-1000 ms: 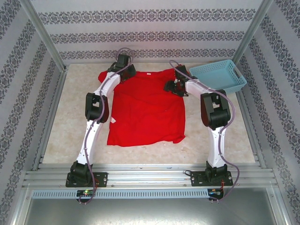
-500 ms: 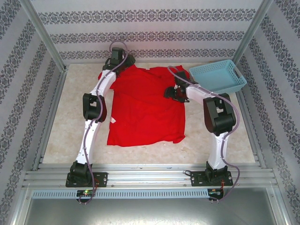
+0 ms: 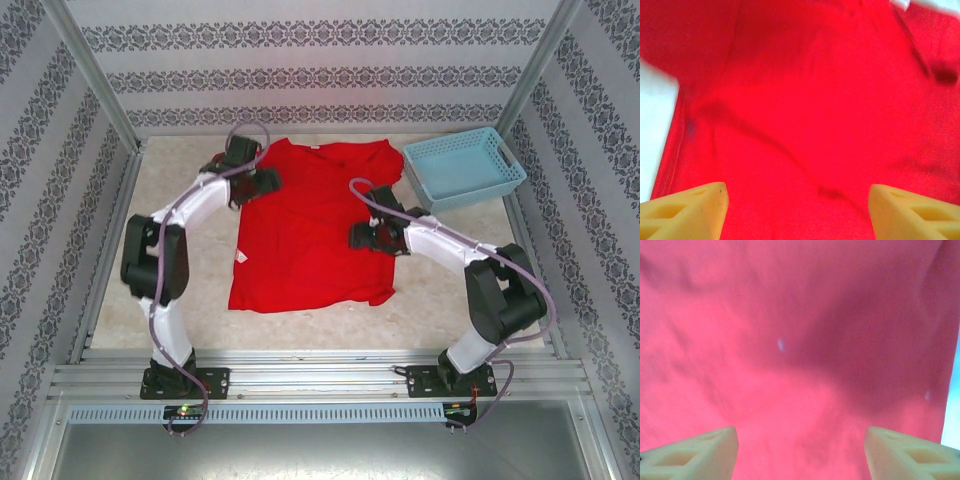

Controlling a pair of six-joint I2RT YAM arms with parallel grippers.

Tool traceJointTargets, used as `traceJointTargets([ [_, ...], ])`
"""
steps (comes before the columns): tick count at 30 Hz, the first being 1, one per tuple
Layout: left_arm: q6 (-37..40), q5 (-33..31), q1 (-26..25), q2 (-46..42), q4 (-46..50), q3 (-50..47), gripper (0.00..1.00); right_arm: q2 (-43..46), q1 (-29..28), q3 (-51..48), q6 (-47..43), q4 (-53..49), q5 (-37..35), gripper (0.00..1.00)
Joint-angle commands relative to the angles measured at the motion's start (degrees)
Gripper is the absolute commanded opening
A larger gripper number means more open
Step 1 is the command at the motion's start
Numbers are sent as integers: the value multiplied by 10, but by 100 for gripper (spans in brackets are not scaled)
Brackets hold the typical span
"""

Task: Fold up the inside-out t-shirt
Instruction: Flatten out the T-shirt at the center of the table, then turn the T-shirt inside out at the center of the table.

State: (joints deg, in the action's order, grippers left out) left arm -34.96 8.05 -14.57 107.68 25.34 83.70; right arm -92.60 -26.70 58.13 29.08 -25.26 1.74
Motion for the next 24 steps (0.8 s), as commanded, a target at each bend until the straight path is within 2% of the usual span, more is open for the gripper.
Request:
traceJointTargets([
  [1,-2,-30,-26,-54,-50,-119,74,21,-25,-47,30,-22,-24,68],
  [5,-6,-46,-51,-108,-69,-233,74,29,-30,-94,56,-7,-25,67],
  [7,-21,-38,-53,-130,-99,-288,74,24,-12,-120,65,24,-7,66],
  [9,-37,-36,-61,-144,-119,-323,74,16,24,-140,73,63,41,63],
  [12,-50,-27,-98,-157,-127,-343,73,8,70,-141,78,81,74,60],
  [15,-51,-35,-144,-183,-123,-352,74,26,80,-129,62,67,61,60],
  [20,20,-91,-227,-243,-72,-347,80,100,74,-120,31,10,2,63],
  [22,69,-123,-282,-252,-51,-332,83,147,74,-131,27,-1,-14,65],
  [24,116,-129,-335,-246,-52,-323,84,193,74,-144,30,-9,-25,66],
])
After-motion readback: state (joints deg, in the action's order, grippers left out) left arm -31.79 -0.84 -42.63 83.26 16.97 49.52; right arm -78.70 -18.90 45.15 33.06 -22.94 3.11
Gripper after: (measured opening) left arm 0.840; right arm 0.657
